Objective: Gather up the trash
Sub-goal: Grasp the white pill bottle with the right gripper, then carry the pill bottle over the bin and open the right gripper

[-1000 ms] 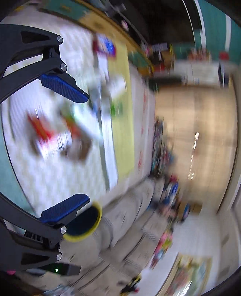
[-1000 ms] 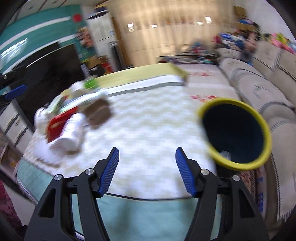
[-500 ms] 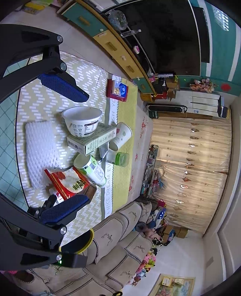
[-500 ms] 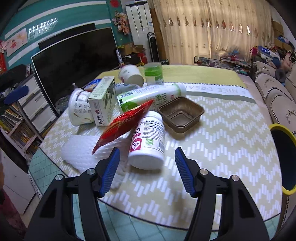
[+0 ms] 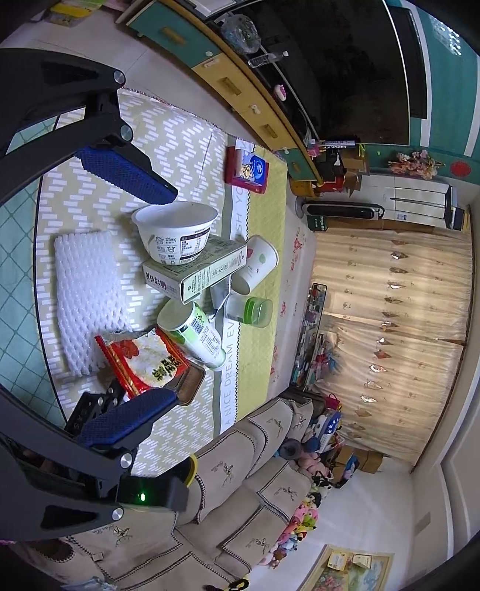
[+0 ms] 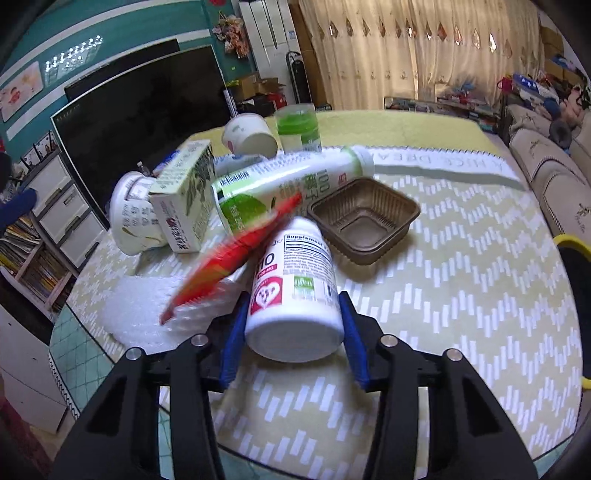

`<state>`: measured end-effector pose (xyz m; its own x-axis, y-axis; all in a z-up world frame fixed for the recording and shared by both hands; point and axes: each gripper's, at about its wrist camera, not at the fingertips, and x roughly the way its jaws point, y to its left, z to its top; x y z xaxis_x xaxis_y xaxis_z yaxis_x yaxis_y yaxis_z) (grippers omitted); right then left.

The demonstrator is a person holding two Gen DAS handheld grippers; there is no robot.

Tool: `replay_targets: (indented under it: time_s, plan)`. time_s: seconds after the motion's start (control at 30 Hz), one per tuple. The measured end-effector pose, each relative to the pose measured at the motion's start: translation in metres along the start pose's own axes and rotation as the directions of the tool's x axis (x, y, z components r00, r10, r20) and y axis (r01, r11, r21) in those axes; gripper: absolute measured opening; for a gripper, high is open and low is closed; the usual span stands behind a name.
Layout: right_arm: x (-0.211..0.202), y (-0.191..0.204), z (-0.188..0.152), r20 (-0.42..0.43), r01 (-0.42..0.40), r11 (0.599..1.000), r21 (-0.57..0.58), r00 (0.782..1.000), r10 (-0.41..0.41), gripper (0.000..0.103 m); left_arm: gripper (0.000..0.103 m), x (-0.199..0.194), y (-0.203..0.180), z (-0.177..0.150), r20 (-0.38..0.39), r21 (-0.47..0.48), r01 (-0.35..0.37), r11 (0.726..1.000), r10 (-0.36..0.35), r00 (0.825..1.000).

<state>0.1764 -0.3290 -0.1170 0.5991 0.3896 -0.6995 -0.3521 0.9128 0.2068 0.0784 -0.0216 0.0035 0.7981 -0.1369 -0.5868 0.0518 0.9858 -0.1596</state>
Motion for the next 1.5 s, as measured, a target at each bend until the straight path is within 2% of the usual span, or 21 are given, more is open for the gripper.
replay_targets:
  time_s: [0.23,0.47,0.63,0.73,0.87,0.97,1.13,1.33,1.5]
  plan:
    - [-0.041,-0.016,-0.002,0.068,-0.01,1.0,0.013,0.998,0.009,0.045,0.098,0.013,-0.006,-0.003,-0.023,0.0,0.01,1.0,-0.01,1.0]
    - [-0.07,-0.039,-0.008,0.102,-0.006,0.998,0.055,0.995,0.001,0.045,0.098,0.024,-0.019,-0.008,-0.045,0.027,0.026,0.999,-0.024,0.999]
    - [-0.087,-0.063,-0.01,0.135,0.027,0.994,0.102,0.99,-0.041,0.045,0.098,0.033,-0.03,-0.012,-0.068,0.053,0.036,0.998,-0.032,0.997]
    - [-0.095,-0.089,-0.011,0.15,0.076,0.985,0.153,0.984,-0.099,0.045,0.098,0.042,-0.039,-0.015,-0.089,0.069,0.047,0.997,-0.041,0.995]
    - [-0.101,-0.13,-0.014,0.143,0.157,0.959,0.235,0.971,-0.194,0.045,0.098,0.056,-0.051,-0.019,-0.123,0.089,0.069,0.994,-0.058,0.991]
    - [-0.103,-0.168,-0.02,0.12,0.232,0.923,0.307,0.953,-0.279,0.045,0.098,0.068,-0.061,-0.022,-0.148,0.108,0.083,0.991,-0.066,0.987]
    - [-0.1,-0.216,-0.027,0.066,0.32,0.87,0.376,0.927,-0.37,0.045,0.098,0.084,-0.074,-0.026,-0.182,0.13,0.098,0.987,-0.074,0.98]
    - [-0.085,-0.265,-0.035,-0.005,0.386,0.811,0.439,0.904,-0.428,0.045,0.098,0.096,-0.087,-0.029,-0.209,0.155,0.107,0.982,-0.073,0.975]
    - [-0.08,-0.285,-0.036,-0.025,0.401,0.787,0.469,0.897,-0.442,0.049,0.098,0.102,-0.098,-0.031,-0.223,0.179,0.119,0.977,-0.078,0.972]
